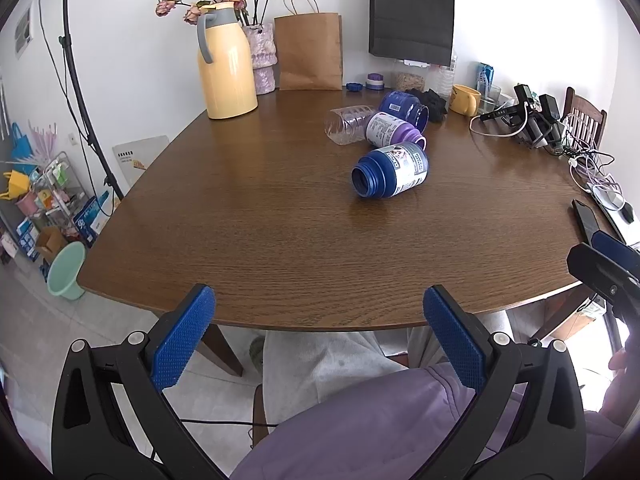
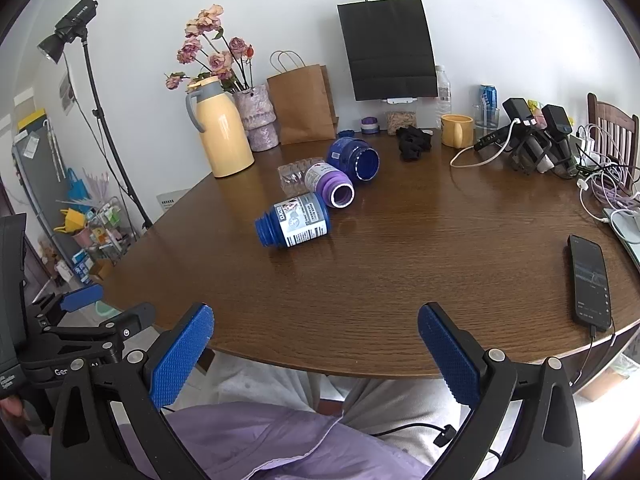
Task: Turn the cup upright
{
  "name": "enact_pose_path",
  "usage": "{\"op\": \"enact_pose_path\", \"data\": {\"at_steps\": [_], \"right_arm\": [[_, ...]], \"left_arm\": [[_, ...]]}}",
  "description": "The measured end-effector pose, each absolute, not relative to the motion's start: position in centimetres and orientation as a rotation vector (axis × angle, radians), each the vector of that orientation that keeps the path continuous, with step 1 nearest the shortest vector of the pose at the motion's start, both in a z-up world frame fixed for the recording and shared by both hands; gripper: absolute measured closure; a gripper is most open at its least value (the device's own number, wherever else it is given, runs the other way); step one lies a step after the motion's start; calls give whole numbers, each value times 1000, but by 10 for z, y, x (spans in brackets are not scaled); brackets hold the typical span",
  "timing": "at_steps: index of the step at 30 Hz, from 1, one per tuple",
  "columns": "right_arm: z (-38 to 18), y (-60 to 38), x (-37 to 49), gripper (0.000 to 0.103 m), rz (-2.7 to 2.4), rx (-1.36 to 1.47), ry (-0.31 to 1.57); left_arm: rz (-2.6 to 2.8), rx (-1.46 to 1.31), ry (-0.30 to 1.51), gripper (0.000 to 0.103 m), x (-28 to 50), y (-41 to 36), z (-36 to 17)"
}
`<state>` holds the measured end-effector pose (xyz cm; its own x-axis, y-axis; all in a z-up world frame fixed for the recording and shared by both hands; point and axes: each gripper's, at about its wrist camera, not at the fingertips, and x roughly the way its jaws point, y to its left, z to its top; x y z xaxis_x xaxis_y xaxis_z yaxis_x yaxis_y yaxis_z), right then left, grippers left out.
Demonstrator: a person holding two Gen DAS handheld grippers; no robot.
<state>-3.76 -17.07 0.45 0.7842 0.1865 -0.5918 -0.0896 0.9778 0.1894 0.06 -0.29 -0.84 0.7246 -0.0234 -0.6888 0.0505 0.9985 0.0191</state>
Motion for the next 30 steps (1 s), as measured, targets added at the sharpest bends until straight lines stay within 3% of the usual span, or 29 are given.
{"op": "enact_pose_path", "data": {"at_steps": [30], "right_arm": [[7,-170,-38,0,166,133,640]], "left_arm": [[-52,35,781,0,5,-6,-13]]}}
